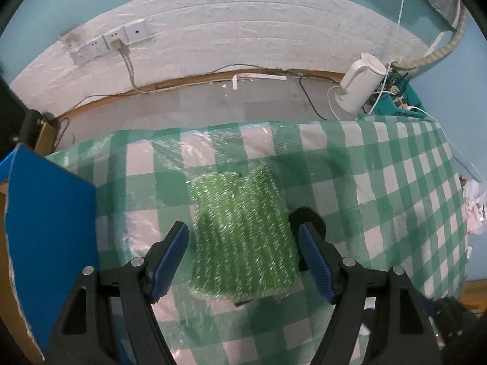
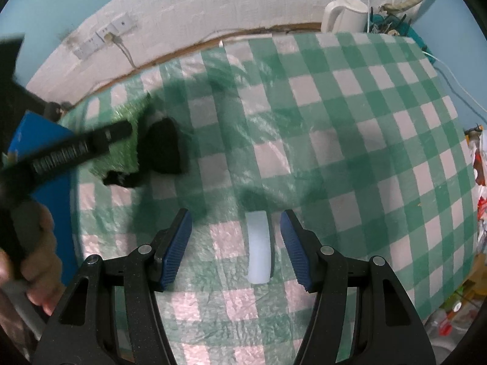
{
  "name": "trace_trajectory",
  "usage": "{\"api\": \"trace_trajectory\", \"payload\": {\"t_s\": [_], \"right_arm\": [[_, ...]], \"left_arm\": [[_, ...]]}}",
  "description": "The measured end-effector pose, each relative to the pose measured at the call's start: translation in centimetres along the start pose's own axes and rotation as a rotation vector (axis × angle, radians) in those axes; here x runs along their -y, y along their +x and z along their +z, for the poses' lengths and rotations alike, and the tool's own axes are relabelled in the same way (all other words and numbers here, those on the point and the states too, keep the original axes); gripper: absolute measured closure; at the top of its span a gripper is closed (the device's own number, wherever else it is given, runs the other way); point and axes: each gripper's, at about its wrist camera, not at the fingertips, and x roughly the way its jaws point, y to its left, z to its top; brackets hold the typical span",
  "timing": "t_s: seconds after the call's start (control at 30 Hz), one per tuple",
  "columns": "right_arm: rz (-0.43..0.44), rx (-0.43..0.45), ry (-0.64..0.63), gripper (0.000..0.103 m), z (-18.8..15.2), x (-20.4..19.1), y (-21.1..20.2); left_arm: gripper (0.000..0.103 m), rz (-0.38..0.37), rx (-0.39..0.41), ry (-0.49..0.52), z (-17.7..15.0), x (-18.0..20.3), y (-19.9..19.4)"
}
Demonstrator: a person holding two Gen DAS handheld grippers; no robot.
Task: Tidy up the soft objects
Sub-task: 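Grasp the green glittery scrubber with the left tool while the right grasps the white foam strip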
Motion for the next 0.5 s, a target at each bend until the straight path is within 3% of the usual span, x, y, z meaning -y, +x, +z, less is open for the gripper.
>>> {"api": "trace_trajectory", "payload": {"t_s": [0.17,0.4,0.5], "right_arm": [[-0.039,-0.032,-0.011,0.042,-0.6,0.0,1.6],[-0.062,-0.051,-0.02,0.042,-0.9,-0.1,2.4],[-0.064,-0.063,-0.012,0.042,-0.9,0.0,2.9]], "left_arm": [[0.027,0.025,-0.04,0.01,0.4,0.0,1.6],[0.027,-0.053,-0.074,-0.068,0.1,-1.4,2.3],[0.045,-0.106,-0.082,-0.094,-0.3,-2.0,2.2]]}}
